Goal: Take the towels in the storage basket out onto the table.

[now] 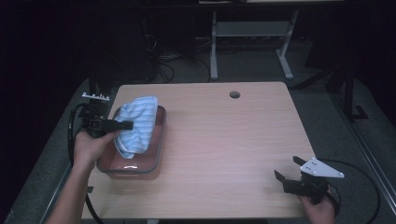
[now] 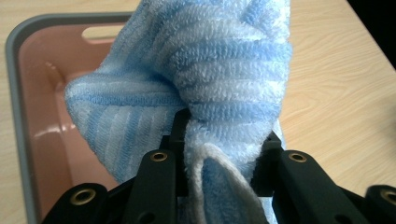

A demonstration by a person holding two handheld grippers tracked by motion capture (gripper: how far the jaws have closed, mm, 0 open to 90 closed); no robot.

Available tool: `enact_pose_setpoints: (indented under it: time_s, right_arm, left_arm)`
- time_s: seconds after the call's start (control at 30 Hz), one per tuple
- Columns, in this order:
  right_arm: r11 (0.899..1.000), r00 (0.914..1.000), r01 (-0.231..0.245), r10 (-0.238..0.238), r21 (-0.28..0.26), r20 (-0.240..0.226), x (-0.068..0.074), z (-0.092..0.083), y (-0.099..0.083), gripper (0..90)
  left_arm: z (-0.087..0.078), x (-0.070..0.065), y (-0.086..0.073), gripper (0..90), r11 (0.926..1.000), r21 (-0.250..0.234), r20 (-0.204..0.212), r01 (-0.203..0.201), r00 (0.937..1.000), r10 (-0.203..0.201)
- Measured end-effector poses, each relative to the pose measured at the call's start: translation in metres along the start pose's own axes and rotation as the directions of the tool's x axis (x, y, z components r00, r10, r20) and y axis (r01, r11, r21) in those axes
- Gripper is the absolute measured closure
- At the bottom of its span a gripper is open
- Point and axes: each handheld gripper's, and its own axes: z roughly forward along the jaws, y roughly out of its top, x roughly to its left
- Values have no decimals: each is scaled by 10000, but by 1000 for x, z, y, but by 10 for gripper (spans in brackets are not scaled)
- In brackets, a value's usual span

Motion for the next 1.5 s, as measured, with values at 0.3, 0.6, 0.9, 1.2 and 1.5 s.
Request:
enact_pose_setpoints:
  time_s: [0.3,0.6,0.9,1.2,1.5]
  right_arm:
    - [10000,10000,-28,28,-1,4,0,0,0,141]
    - [10000,10000,0,0,-52,10,-1,-1,0,142]
    - [10000,10000,4,-4,-55,25,-2,-1,1,142]
    - [10000,10000,-3,4,-65,31,-2,-2,1,142]
    - [9999,10000,3,-2,-108,46,-2,-3,1,141]
  left_arm:
    - [2,-22,16,683,9991,-95,195,-410,9990,412]
    - [5,-38,26,683,9973,-131,351,-721,9968,725]
    - [12,-55,35,683,9943,-73,520,-1064,9929,1066]
    - [23,-71,40,683,9911,65,645,-1330,9891,1323]
    - [38,-86,45,682,9878,231,821,-1541,9850,1517]
